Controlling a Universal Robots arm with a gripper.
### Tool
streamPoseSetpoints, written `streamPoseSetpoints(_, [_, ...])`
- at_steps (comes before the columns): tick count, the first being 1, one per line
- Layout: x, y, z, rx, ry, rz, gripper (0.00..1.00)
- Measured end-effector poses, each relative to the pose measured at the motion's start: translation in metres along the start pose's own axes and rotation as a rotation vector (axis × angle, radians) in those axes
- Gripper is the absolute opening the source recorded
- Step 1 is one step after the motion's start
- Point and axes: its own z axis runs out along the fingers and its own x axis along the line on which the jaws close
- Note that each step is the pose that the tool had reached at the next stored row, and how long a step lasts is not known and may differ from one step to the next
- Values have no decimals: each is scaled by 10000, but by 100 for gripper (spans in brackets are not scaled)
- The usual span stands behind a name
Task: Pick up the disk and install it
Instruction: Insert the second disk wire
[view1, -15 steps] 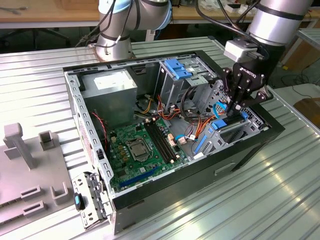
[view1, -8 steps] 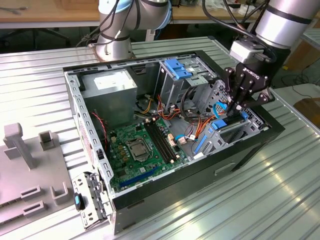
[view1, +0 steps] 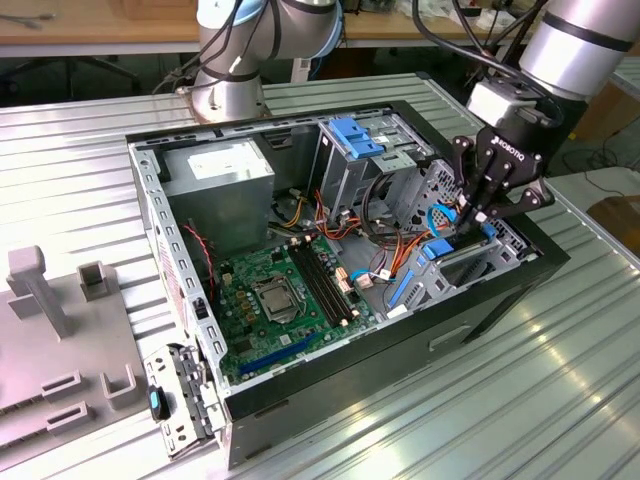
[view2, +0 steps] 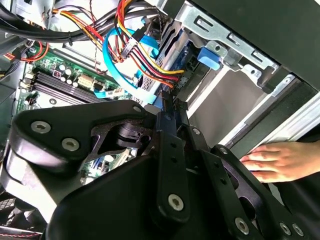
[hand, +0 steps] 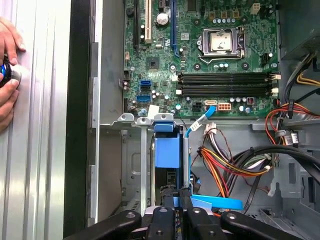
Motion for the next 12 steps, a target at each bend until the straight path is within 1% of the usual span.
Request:
streamPoseSetpoints(4, [0, -17, 9, -4, -2, 0, 16])
streamPoseSetpoints(12, [-2, -22, 30, -3, -53, -6, 16])
